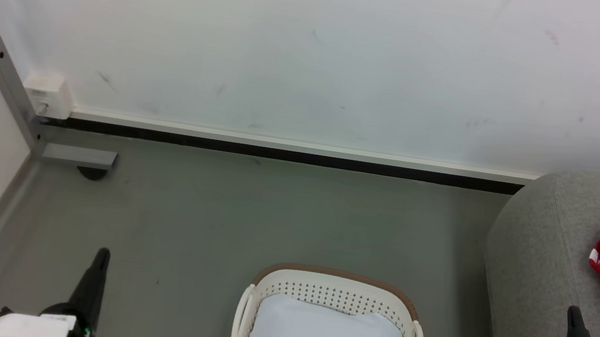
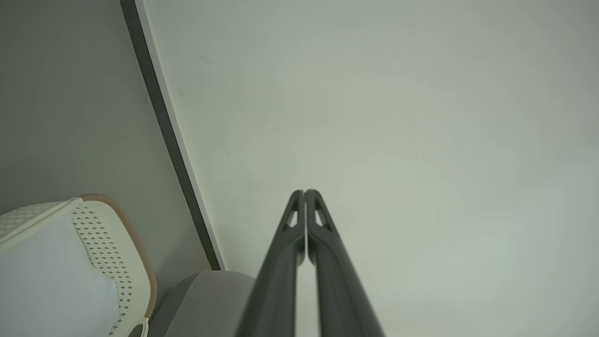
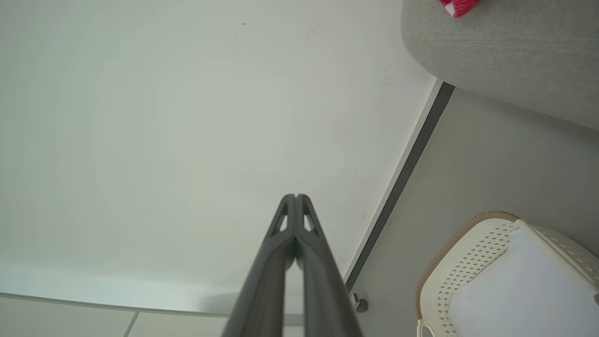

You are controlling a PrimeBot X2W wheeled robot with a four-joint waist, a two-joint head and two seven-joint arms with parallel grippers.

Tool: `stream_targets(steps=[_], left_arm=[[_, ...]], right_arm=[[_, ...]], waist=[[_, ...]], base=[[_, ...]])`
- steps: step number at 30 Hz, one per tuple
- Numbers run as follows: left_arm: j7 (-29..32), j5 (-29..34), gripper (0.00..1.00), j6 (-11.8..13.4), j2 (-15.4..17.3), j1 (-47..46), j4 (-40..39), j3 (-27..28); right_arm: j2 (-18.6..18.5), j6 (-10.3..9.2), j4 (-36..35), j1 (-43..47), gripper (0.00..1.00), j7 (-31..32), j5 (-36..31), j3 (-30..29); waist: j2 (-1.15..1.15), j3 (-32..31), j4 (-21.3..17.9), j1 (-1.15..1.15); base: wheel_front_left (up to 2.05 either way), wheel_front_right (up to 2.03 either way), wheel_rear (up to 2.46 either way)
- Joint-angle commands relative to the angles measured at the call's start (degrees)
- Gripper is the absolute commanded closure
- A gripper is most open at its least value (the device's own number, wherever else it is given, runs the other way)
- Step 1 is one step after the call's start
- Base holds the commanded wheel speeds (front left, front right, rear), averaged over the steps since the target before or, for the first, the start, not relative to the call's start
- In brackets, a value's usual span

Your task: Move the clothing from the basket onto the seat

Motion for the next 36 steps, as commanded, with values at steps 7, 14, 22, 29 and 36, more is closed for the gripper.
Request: stream_targets(steps=[7,14,22,29,36], left_arm=[[1.1,-3.6,1.0,-0.2,0.5,-0.6,-0.6,0.6],[1.6,-5.4,1.0,-0.2,0.5,-0.6,-0.9,0.8],[1.6,-5.4,1.0,-0.2,0.5,-0.6,-0.8,0.8],[1.6,-5.4,1.0,-0.2,0.5,-0.6,-0.8,0.8],[1.6,-5.4,1.0,-0.2,0.5,-0.6,-0.9,0.7]], right_arm=[[0.3,-0.11,-0.2,-0.8,1.0,1.1,3.6,-0.8],[0.5,-0.12,-0.2,-1.0,1.0,1.6,4.9,-1.1],[0.5,-0.12,-0.2,-1.0,1.0,1.6,4.8,-1.2],[0.5,-0.12,-0.2,-1.0,1.0,1.6,4.7,-1.2],[0.5,-0.12,-0.2,-1.0,1.0,1.6,4.7,-1.3]], waist=[[0.0,0.2,0.2,0.0],[0.0,0.3,0.4,0.0],[0.0,0.3,0.4,0.0],[0.0,0.3,0.4,0.0],[0.0,0.3,0.4,0.0]], base=[[0.0,0.0,0.0],[0.0,0.0,0.0],[0.0,0.0,0.0],[0.0,0.0,0.0],[0.0,0.0,0.0]])
